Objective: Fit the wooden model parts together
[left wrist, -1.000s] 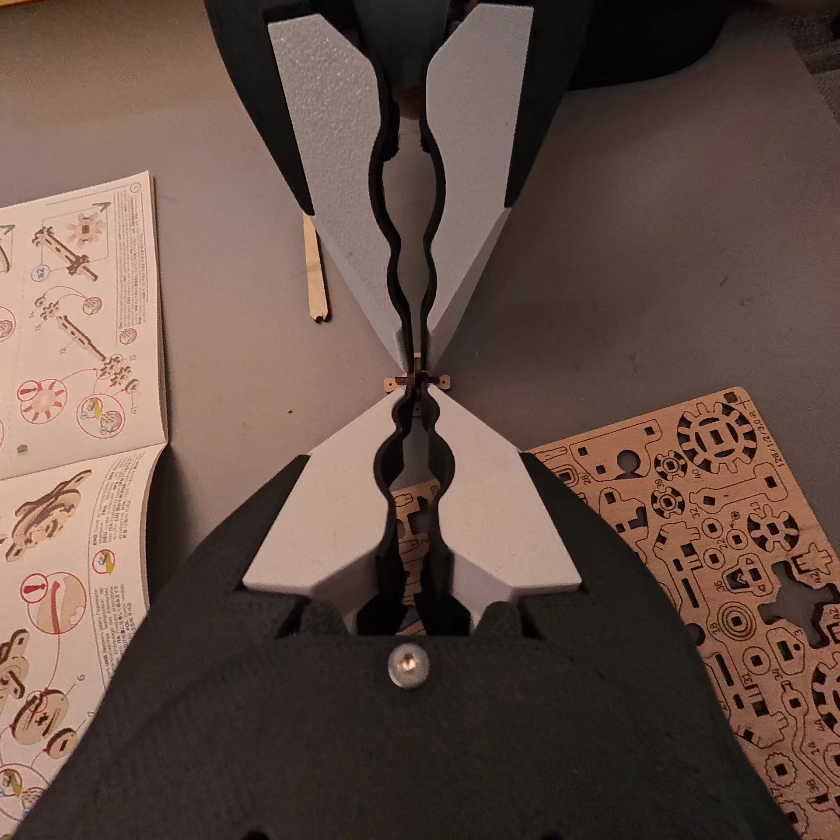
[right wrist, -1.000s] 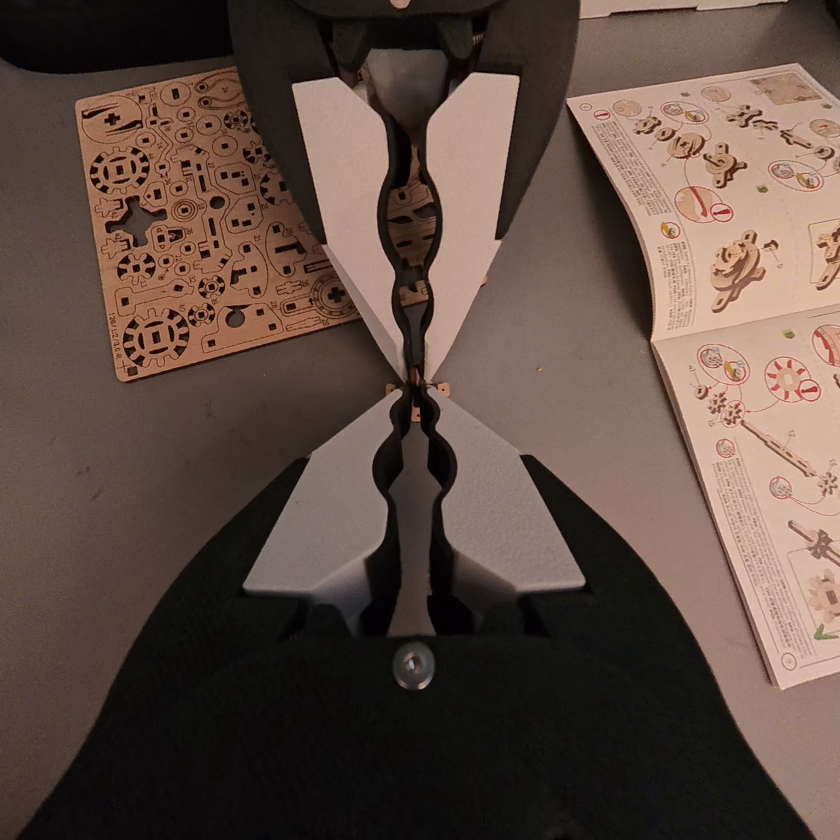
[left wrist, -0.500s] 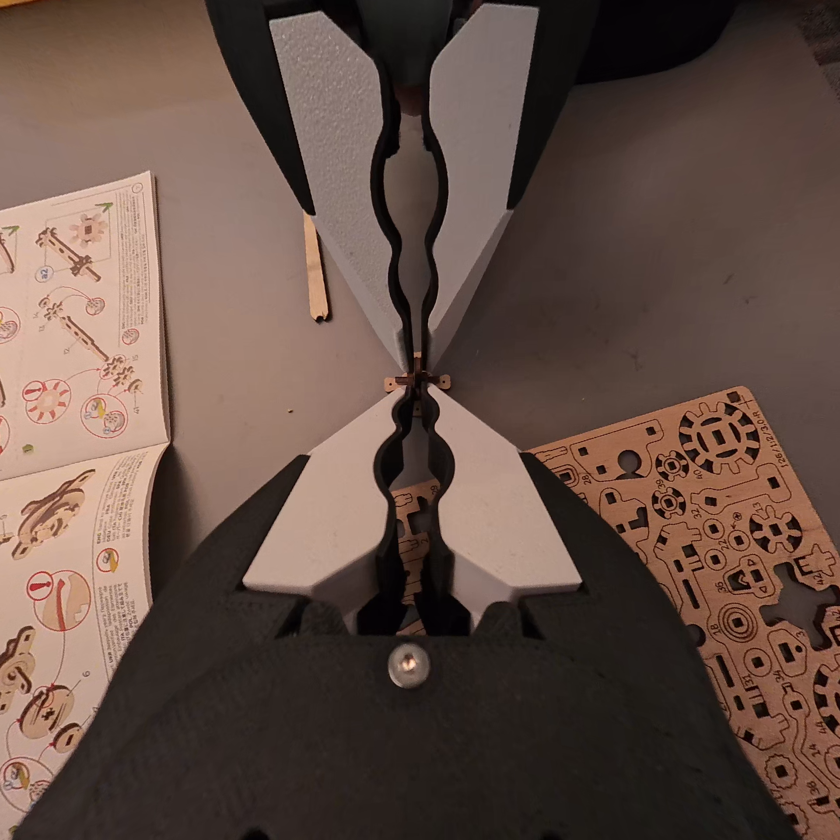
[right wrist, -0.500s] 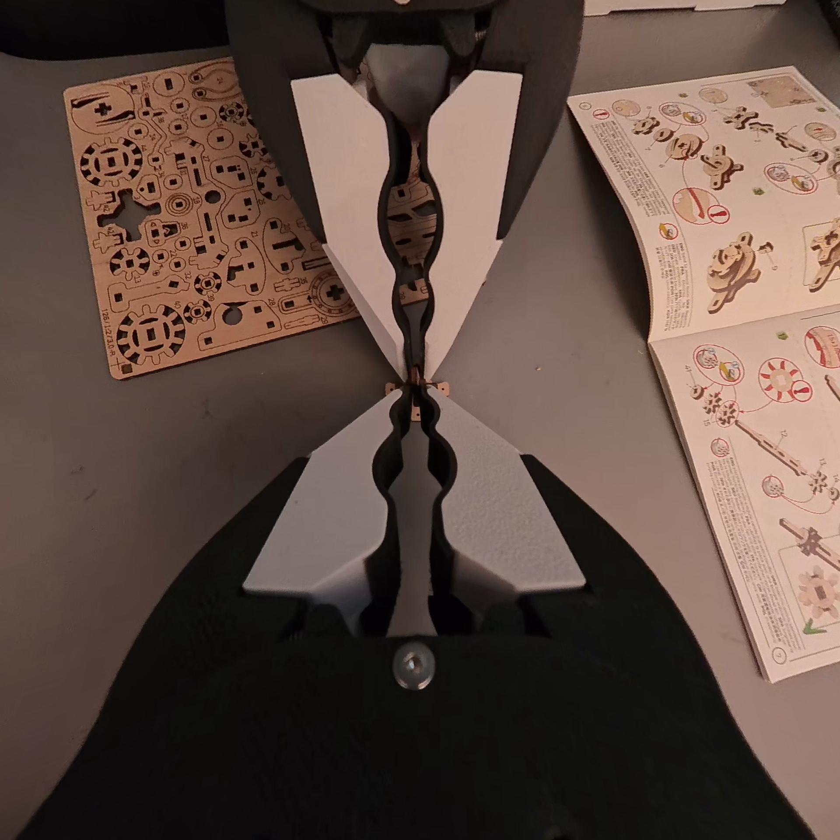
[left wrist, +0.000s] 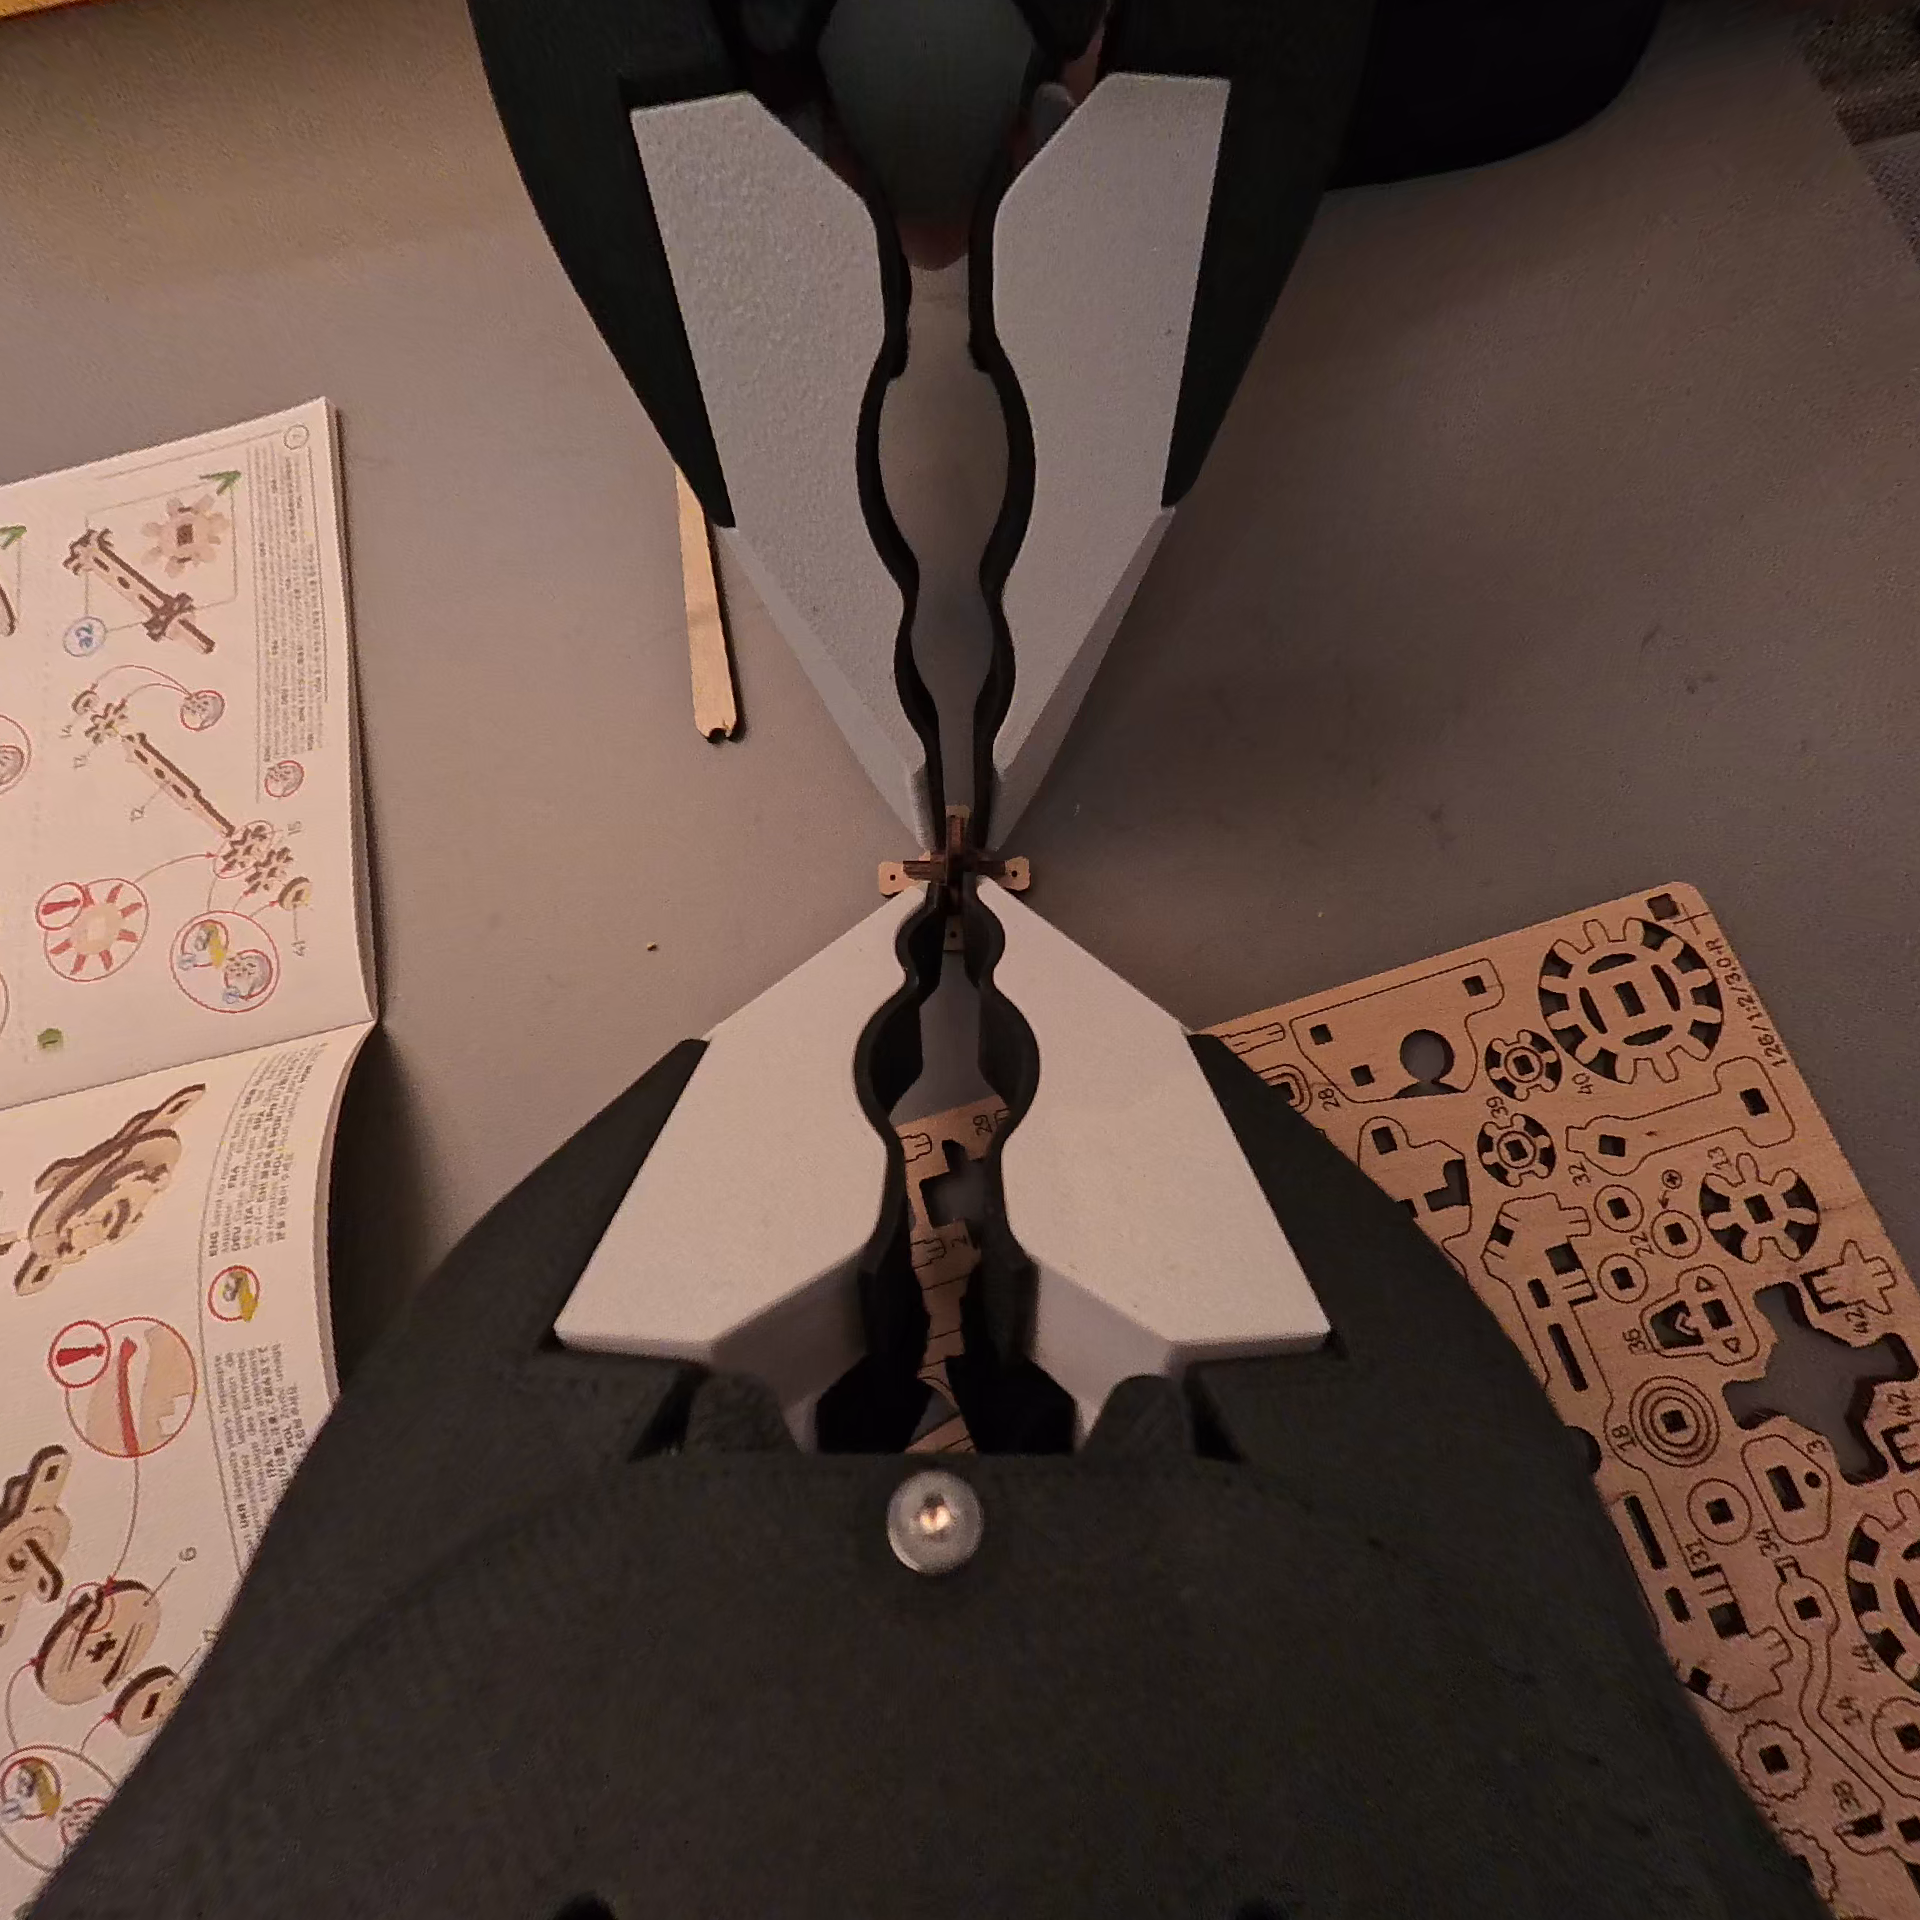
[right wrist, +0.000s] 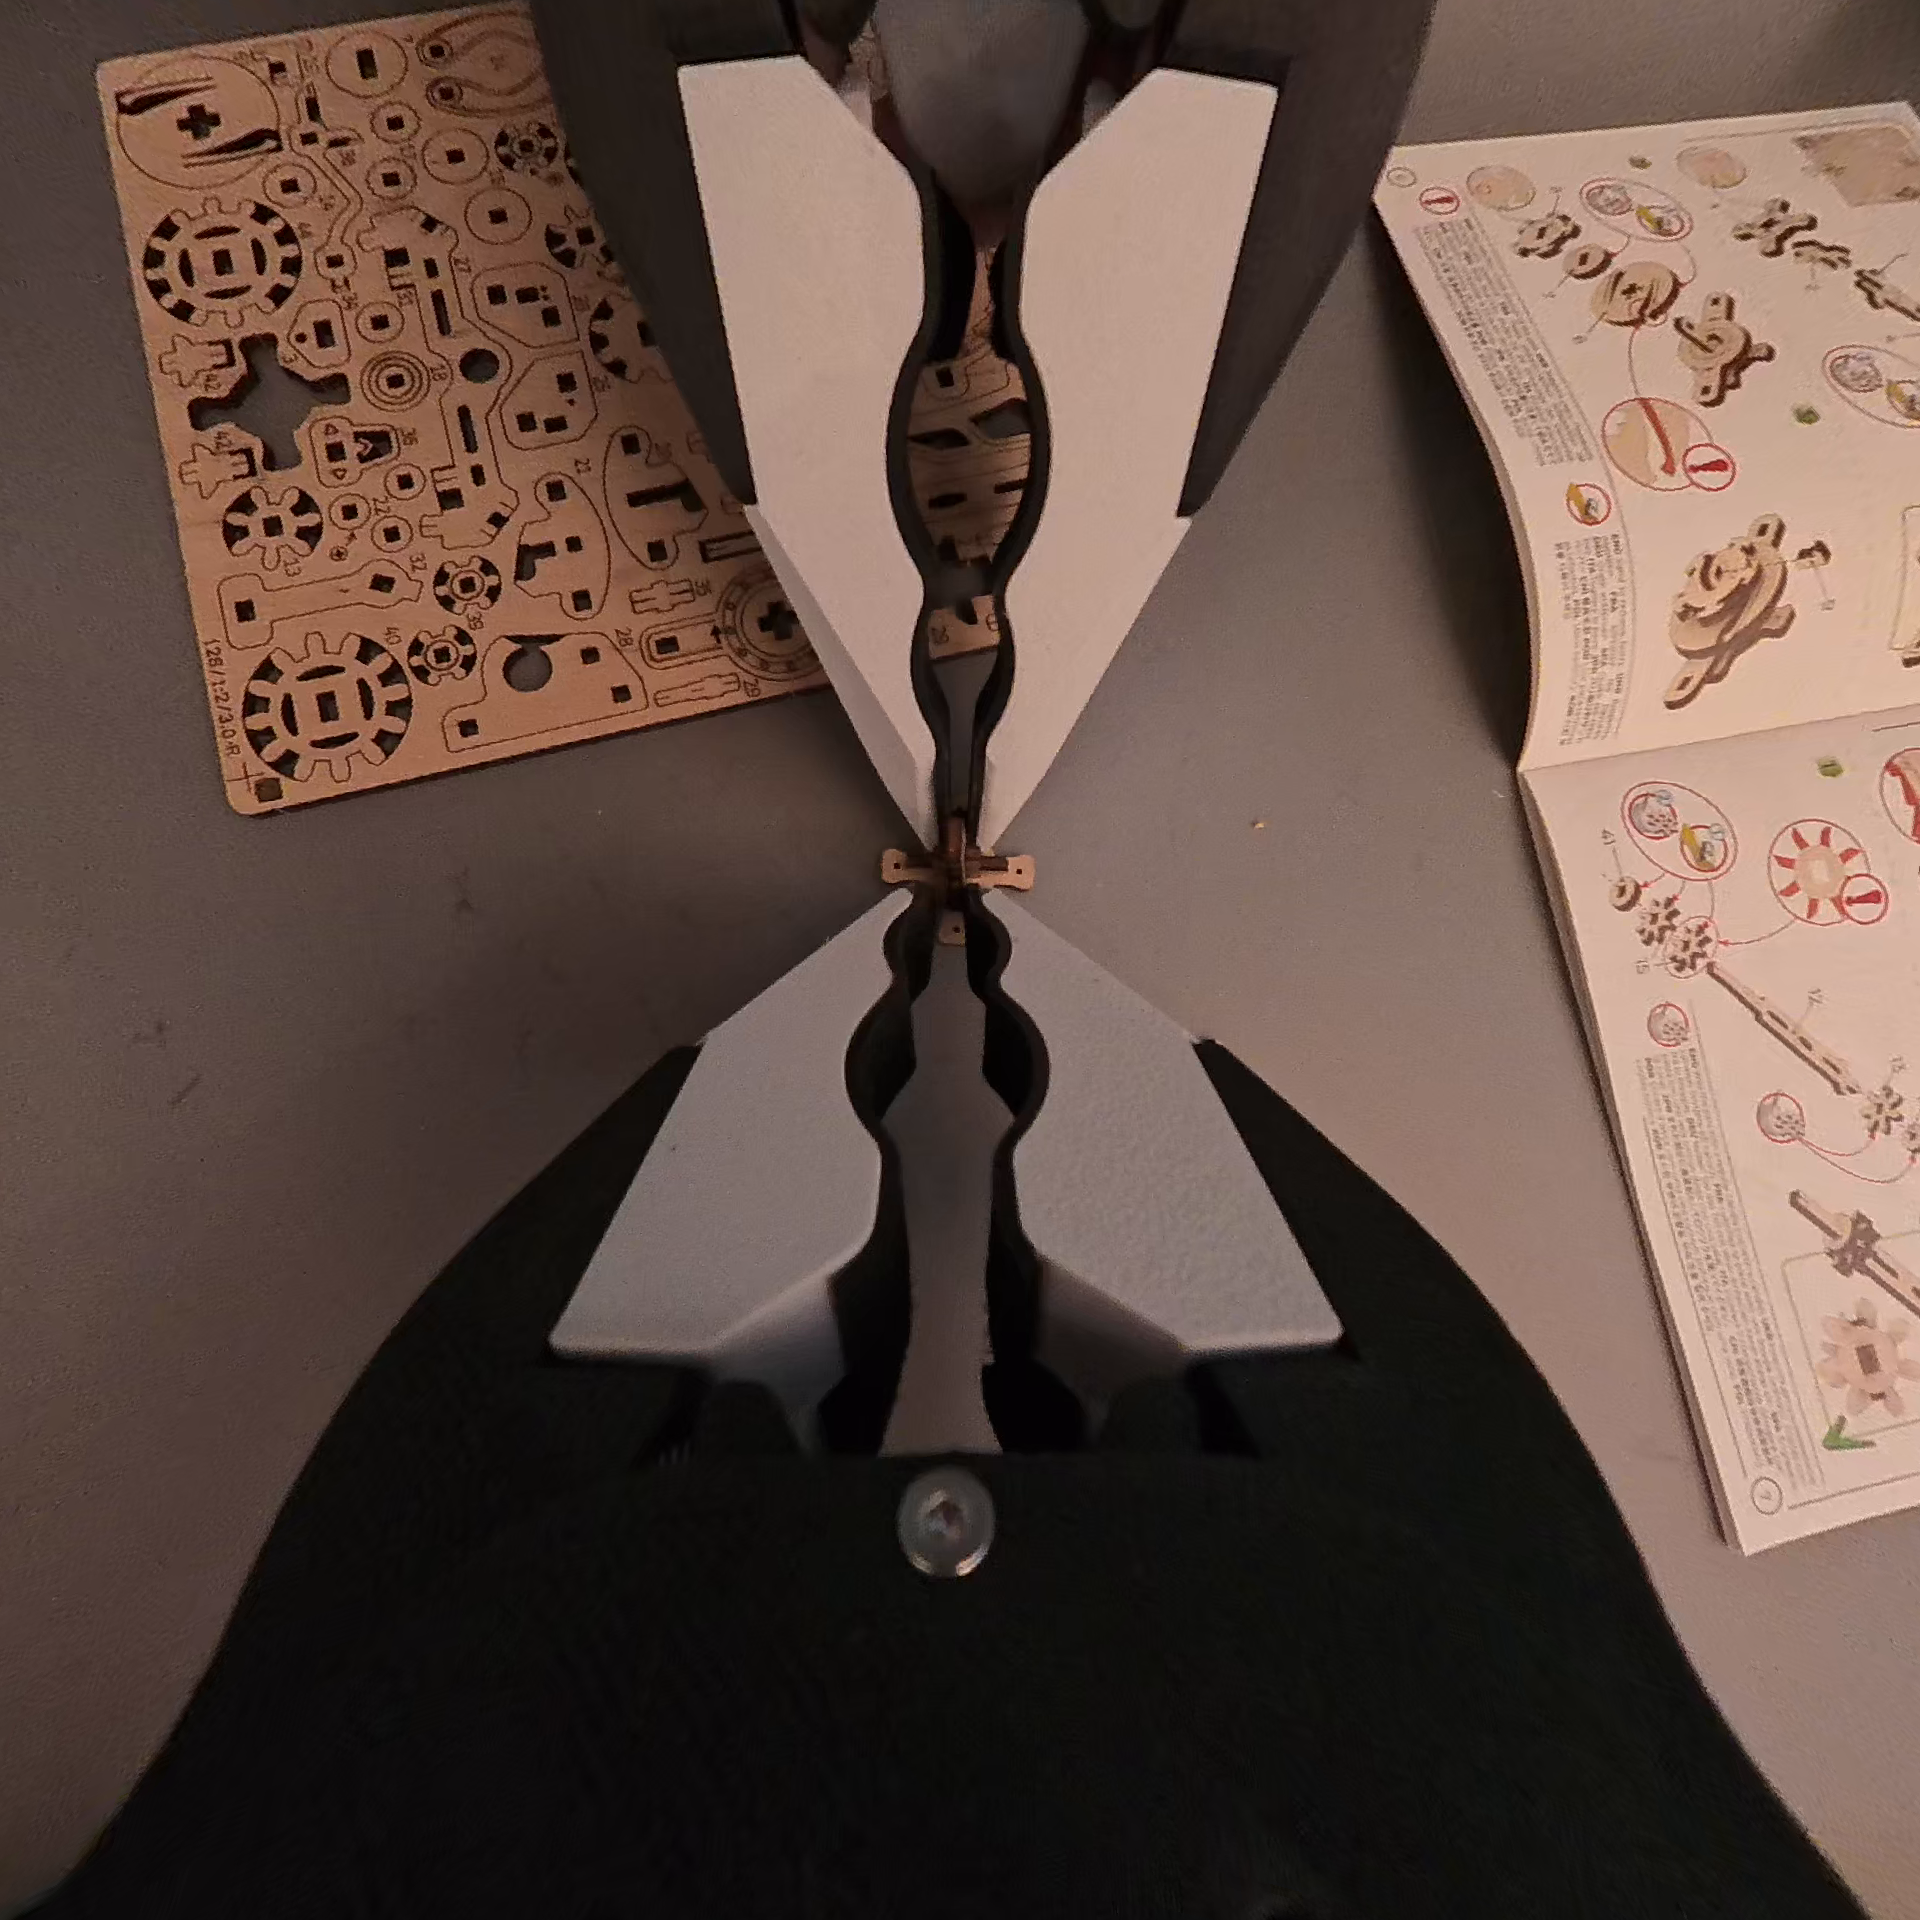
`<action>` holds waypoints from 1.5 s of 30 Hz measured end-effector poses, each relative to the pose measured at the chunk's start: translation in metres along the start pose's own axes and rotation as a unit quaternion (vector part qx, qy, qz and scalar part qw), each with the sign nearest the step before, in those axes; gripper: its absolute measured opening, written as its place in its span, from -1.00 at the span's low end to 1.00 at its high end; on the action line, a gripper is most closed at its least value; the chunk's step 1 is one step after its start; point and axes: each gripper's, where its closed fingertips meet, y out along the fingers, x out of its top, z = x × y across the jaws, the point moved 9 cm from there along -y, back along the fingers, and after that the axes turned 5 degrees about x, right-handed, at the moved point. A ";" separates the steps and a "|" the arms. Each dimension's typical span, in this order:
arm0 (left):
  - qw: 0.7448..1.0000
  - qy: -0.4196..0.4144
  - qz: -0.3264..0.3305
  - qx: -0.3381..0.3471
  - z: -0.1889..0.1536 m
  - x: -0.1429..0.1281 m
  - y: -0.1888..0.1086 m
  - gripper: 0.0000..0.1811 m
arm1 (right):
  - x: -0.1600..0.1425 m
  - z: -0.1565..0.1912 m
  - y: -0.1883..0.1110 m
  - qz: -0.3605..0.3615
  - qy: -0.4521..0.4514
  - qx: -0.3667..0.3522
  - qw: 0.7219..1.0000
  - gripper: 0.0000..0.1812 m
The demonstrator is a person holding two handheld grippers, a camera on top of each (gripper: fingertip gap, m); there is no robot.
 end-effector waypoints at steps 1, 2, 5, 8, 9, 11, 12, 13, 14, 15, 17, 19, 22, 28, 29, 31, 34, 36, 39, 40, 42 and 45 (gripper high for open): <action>1.000 0.000 0.000 0.000 0.000 0.000 0.000 -0.99 | 0.000 0.000 0.000 -0.001 0.001 0.001 1.000 -0.95; 1.000 0.000 0.000 0.000 0.000 0.000 0.000 -0.99 | 0.000 0.000 0.000 -0.001 0.001 0.001 1.000 -0.95; 1.000 0.000 0.000 -0.001 0.000 0.000 0.000 -0.99 | 0.000 0.000 0.000 -0.001 -0.003 0.000 1.000 -0.95; 1.000 -0.001 -0.001 -0.001 0.000 0.000 0.000 -0.99 | 0.000 0.000 0.000 -0.001 -0.004 -0.001 1.000 -0.95; 1.000 -0.001 -0.001 -0.002 0.000 0.000 0.000 -0.99 | 0.000 -0.001 0.000 -0.003 -0.003 -0.002 1.000 -0.94; 1.000 -0.001 -0.001 -0.002 0.000 0.000 0.000 -0.99 | 0.001 0.000 -0.001 -0.006 -0.003 0.000 1.000 -0.93; 1.000 -0.001 -0.001 -0.002 0.000 0.000 0.000 -0.99 | 0.001 0.000 -0.002 -0.011 -0.003 0.002 1.000 -0.93; 1.000 -0.001 -0.001 -0.001 0.000 0.000 0.000 -0.99 | 0.002 0.000 -0.002 -0.016 -0.002 0.005 1.000 -0.93; 1.000 -0.001 -0.001 -0.002 0.000 0.000 0.000 -0.99 | 0.003 0.000 -0.003 -0.021 -0.001 0.007 1.000 -0.93; 1.000 -0.001 -0.001 -0.002 0.000 0.000 0.000 -0.99 | 0.003 0.000 -0.004 -0.022 -0.001 0.007 1.000 -0.93; 1.000 -0.002 -0.002 -0.002 0.000 0.000 0.000 -0.99 | 0.003 0.000 -0.004 -0.024 0.000 0.008 1.000 -0.92; 1.000 -0.002 -0.002 -0.002 0.000 0.000 0.000 -0.99 | 0.003 0.000 -0.004 -0.026 0.001 0.010 1.000 -0.92; 1.000 -0.001 -0.002 -0.002 0.000 0.000 0.000 -0.99 | 0.003 0.000 -0.005 -0.028 0.001 0.011 1.000 -0.92; 1.000 -0.002 -0.002 -0.003 0.000 0.000 0.000 -0.99 | 0.004 -0.001 -0.008 -0.045 0.004 0.018 0.999 -0.84; 1.000 -0.002 -0.002 -0.003 0.000 0.000 0.000 -0.99 | 0.005 -0.001 -0.011 -0.053 0.006 0.019 0.998 -0.84; 1.000 -0.003 -0.002 -0.004 0.001 0.000 0.000 -0.99 | 0.006 -0.003 -0.016 -0.073 0.012 0.023 0.997 -0.83; 1.000 -0.002 -0.001 -0.003 0.000 0.000 0.000 -0.99 | 0.009 -0.002 -0.020 -0.102 0.020 0.039 0.994 -0.84; 1.000 -0.001 0.000 -0.003 0.000 0.000 0.000 -0.99 | 0.010 -0.002 -0.019 -0.104 0.019 0.039 0.994 -0.84; 1.000 -0.003 0.000 -0.003 0.001 0.000 0.000 -0.99 | 0.009 0.000 -0.015 -0.093 0.013 0.040 0.995 -0.86; 1.000 -0.004 0.000 -0.003 0.000 0.000 0.000 -0.99 | 0.009 0.000 -0.014 -0.089 0.011 0.041 0.995 -0.89; 1.000 -0.003 0.001 -0.002 0.000 0.000 0.000 -0.99 | 0.009 0.001 -0.012 -0.084 0.009 0.041 0.996 -0.92; 1.000 -0.004 0.001 -0.001 0.000 0.000 0.000 -0.99 | 0.009 0.001 -0.012 -0.082 0.007 0.035 0.996 -0.97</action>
